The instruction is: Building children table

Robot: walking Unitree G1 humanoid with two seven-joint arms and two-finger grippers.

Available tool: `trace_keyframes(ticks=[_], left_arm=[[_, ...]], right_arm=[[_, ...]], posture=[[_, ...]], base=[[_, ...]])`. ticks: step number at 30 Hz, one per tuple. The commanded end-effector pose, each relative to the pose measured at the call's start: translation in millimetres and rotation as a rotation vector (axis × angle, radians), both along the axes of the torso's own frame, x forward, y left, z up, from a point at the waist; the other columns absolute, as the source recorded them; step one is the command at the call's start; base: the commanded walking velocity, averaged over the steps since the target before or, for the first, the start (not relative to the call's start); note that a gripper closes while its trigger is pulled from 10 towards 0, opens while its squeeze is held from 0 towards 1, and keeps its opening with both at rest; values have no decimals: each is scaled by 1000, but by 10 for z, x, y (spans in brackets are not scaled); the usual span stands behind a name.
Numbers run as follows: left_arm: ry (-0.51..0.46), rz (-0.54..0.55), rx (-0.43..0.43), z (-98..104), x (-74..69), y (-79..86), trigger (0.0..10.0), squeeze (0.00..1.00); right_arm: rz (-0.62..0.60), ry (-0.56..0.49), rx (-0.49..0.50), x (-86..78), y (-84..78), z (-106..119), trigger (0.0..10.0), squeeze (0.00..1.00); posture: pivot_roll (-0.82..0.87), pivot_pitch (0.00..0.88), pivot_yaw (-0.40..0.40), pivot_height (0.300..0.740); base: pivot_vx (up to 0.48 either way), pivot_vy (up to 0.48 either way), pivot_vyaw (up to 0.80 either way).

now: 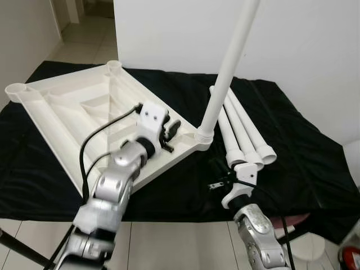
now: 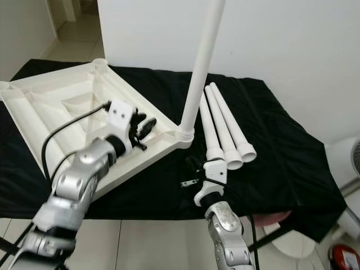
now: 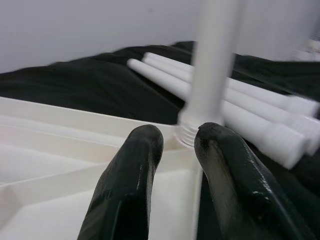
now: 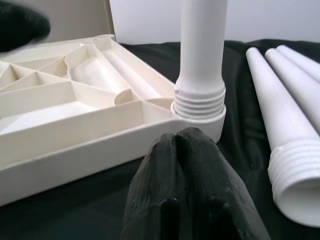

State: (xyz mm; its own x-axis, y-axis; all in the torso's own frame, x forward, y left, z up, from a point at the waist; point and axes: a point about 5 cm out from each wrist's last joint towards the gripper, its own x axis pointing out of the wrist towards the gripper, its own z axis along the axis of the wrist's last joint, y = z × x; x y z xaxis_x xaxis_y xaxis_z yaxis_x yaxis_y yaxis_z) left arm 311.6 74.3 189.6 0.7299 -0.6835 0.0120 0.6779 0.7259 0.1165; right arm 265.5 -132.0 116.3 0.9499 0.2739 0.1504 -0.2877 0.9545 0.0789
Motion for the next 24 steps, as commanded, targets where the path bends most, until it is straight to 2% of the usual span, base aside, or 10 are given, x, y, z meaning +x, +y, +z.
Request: trace_keyframes(ticks=[1,4,6,8,9,11,13,17,19,24], left_arm=[[-9,-57,-6,40,-51,-40,10000,0],[51,28,61,-79,-78,245,10000,0],[51,28,61,-79,-78,245,10000,0],[60,62,129,-126,-99,401,10000,0],[60,62,129,-126,-99,401,10000,0],[90,221,156,-132,-34,667,10000,0],[75,289,285,-159,-24,842,10000,0],[96,312,321,-181,-20,910,10000,0],[151,286,416,-241,-60,990,10000,0],[207,266,500,-296,-101,1051,10000,0]], right_arm=[[-17,10,-14,-2,-53,-33,10000,0],[-23,1,-28,38,-112,-10,10000,0],[-23,1,-28,38,-112,-10,10000,0],[-21,-1,-35,54,-127,-7,10000,0],[-21,-1,-35,54,-127,-7,10000,0],[-15,-6,-41,75,-126,2,10000,0],[-11,-10,-42,92,-123,12,10000,0],[-10,-12,-42,99,-120,18,10000,0],[-5,-15,-44,112,-118,26,10000,0],[-7,-18,-48,123,-137,29,10000,0]], posture=[[-15,0,-89,740],[-2,0,-102,740],[-2,0,-102,740],[7,0,-111,740],[7,0,-111,740],[12,0,-116,740],[16,0,-119,740],[18,0,-121,740],[20,0,-122,740],[20,0,-118,740]], base=[[0,0,0],[0,0,0],[0,0,0],[0,0,0],[0,0,0],[0,0,0],[0,0,0],[0,0,0],[0,0,0],[0,0,0]])
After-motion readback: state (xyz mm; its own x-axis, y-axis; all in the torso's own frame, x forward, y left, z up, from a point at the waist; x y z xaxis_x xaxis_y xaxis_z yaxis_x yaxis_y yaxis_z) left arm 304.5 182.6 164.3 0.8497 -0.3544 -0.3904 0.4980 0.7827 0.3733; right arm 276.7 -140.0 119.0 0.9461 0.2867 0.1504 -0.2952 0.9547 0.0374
